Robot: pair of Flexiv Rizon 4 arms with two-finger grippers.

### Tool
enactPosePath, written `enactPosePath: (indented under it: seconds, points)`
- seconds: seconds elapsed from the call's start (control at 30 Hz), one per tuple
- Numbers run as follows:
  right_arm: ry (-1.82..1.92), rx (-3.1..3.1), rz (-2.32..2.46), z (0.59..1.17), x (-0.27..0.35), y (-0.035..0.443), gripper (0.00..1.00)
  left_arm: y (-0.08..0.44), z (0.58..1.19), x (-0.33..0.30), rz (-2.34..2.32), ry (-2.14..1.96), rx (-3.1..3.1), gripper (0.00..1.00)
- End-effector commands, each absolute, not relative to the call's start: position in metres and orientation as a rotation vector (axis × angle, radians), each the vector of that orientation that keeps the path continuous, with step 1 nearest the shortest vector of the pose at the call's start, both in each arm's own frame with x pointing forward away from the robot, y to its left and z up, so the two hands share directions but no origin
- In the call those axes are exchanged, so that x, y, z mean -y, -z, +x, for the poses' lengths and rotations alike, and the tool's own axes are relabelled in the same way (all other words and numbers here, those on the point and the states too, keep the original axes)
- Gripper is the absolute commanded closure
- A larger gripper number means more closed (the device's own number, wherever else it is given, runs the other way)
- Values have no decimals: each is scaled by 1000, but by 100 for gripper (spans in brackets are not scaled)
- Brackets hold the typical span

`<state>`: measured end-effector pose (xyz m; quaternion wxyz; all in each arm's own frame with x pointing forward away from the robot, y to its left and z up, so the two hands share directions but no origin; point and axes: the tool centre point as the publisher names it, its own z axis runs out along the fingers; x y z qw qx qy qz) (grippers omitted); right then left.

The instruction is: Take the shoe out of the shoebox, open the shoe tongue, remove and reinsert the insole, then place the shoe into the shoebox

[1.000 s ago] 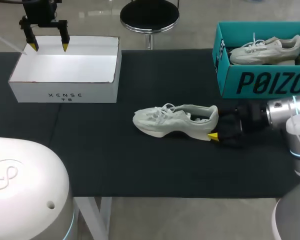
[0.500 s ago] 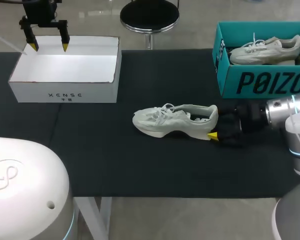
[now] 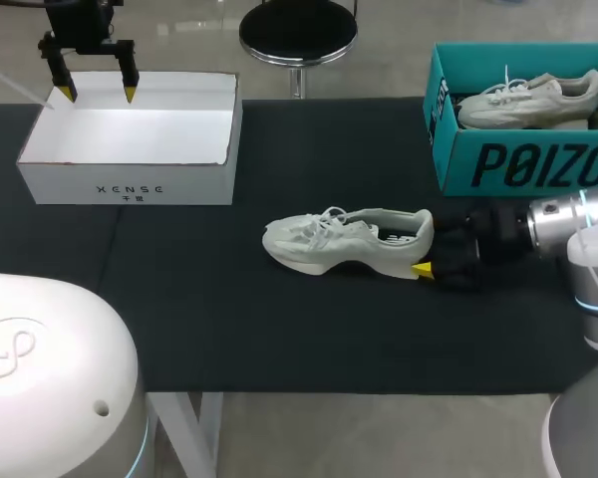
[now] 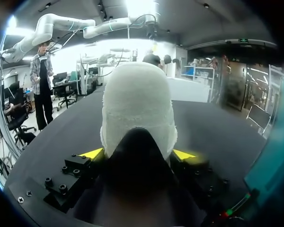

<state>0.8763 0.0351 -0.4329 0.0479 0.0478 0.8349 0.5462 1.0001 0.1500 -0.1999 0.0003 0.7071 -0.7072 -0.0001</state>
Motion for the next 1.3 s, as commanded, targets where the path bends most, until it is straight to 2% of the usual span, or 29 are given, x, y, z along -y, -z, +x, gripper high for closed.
enactPosePath:
  seconds: [0.03,0.37,0.73,1.3]
  points:
    - [-1661,-2550,144,877,-39,437,100,200,1000,-150,2221,0,2222,0]
    - [-1661,-2550,144,877,-39,437,100,200,1000,-150,2221,0,2222,0]
    - [-1661,-2550,144,877,-39,437,100,178,948,-44,2228,-64,2275,0]
    - [-1661,-2550,144,877,-39,437,100,238,878,113,2081,-40,2302,0]
